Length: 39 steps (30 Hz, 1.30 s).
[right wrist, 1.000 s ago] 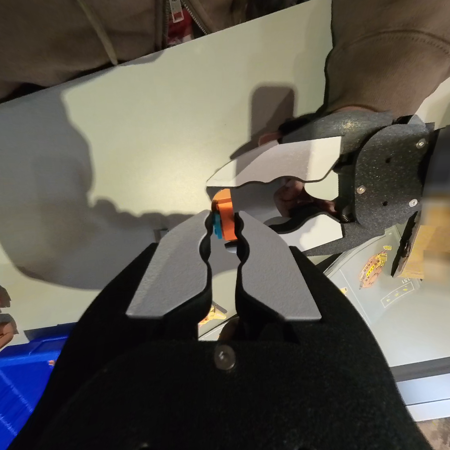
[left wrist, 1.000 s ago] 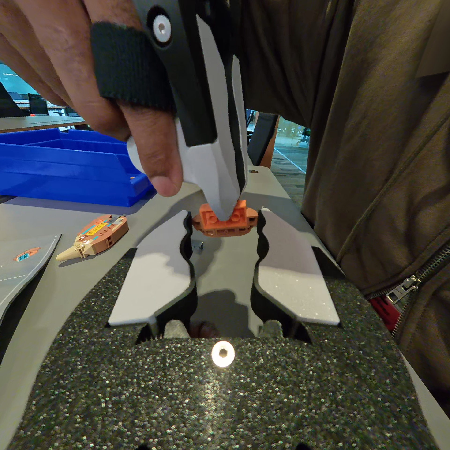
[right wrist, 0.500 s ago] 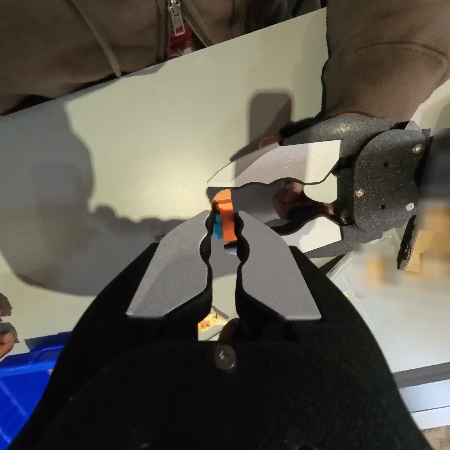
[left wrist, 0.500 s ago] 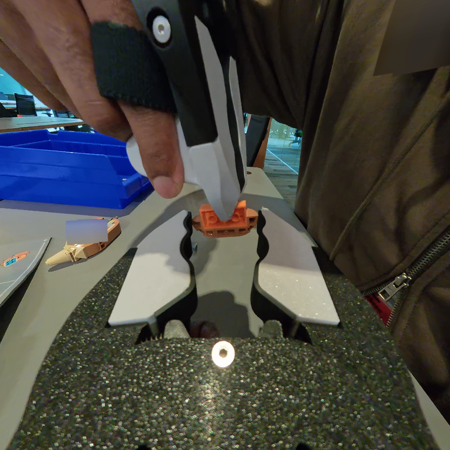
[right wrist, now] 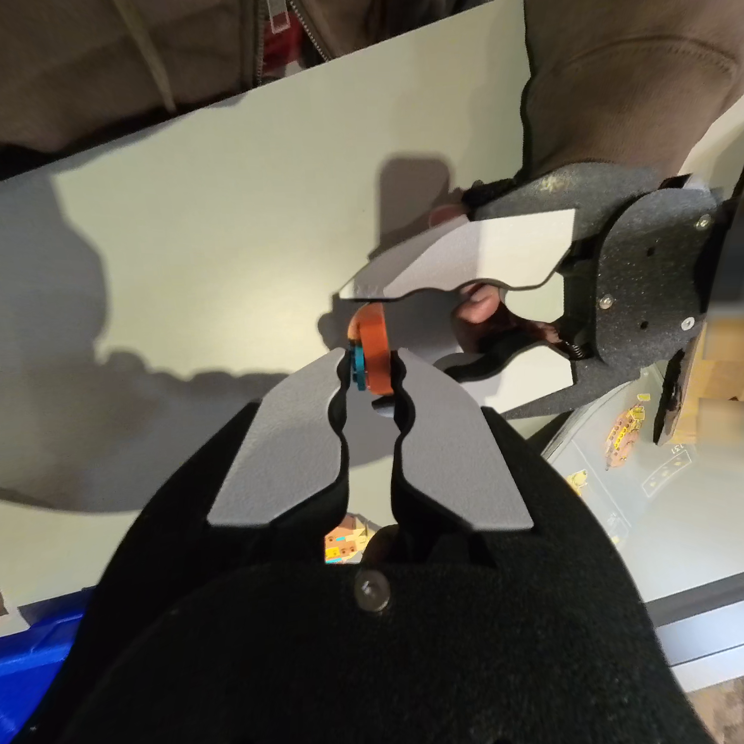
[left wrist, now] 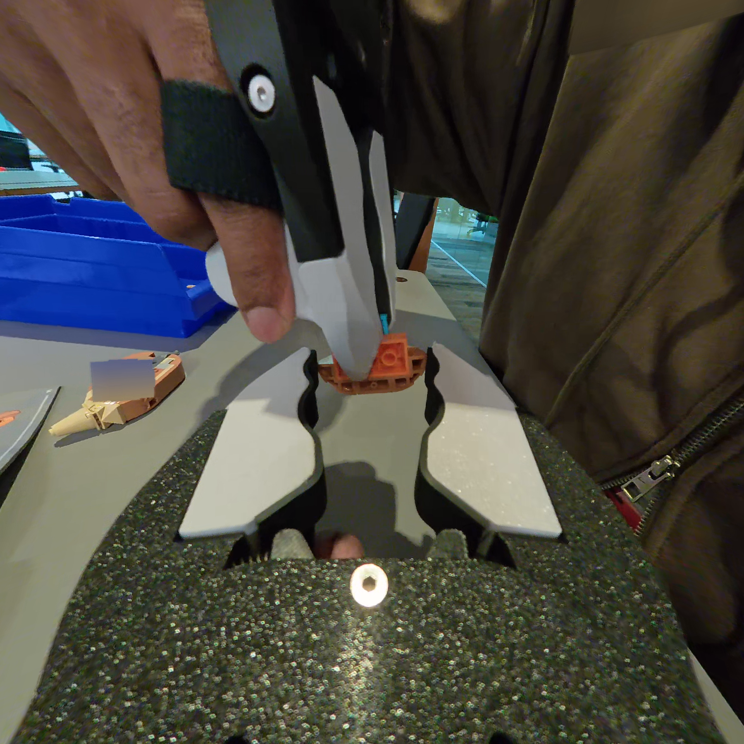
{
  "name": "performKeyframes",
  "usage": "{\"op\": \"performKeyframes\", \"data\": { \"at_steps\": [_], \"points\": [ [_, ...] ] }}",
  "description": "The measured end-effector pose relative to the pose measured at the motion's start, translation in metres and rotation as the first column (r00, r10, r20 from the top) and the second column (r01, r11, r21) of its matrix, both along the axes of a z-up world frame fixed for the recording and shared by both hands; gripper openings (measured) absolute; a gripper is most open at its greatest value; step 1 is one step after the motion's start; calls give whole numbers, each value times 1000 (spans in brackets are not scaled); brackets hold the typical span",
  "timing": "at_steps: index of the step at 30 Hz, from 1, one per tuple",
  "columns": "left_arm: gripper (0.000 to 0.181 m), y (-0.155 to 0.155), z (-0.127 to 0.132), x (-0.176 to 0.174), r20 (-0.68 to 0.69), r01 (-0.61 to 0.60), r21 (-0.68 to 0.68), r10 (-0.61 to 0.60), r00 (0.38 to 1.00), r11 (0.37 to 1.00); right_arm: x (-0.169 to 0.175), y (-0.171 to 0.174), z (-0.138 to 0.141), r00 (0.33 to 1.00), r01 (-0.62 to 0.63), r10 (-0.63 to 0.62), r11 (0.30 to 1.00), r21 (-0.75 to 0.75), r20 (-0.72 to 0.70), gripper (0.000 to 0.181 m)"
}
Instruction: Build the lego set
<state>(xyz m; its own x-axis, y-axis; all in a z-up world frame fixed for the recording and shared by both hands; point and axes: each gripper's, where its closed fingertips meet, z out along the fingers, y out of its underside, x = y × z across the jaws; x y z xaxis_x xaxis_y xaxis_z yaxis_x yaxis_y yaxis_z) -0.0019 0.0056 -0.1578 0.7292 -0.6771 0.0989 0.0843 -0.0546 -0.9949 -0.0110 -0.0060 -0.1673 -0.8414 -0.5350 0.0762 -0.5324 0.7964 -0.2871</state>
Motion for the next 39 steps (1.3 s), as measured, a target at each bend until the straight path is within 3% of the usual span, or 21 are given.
{"op": "performKeyframes", "data": {
  "at_steps": [12, 18, 39],
  "points": [
    [52, -3, 8, -7, 72, 1, 21, -2, 997, 1000, -3, 2, 13, 995, 82, -78, 995, -63, 62, 31],
    [52, -16, 22, -5, 211, 112, 49, -120, 970, 992, -4, -11, 36, 975, 151, -120, 975, -163, 186, 32],
    [52, -19, 18, -3, 177, 130, 36, -134, 975, 991, -4, -13, 27, 991, 65, -52, 993, -103, 121, 16]
  ]
}}
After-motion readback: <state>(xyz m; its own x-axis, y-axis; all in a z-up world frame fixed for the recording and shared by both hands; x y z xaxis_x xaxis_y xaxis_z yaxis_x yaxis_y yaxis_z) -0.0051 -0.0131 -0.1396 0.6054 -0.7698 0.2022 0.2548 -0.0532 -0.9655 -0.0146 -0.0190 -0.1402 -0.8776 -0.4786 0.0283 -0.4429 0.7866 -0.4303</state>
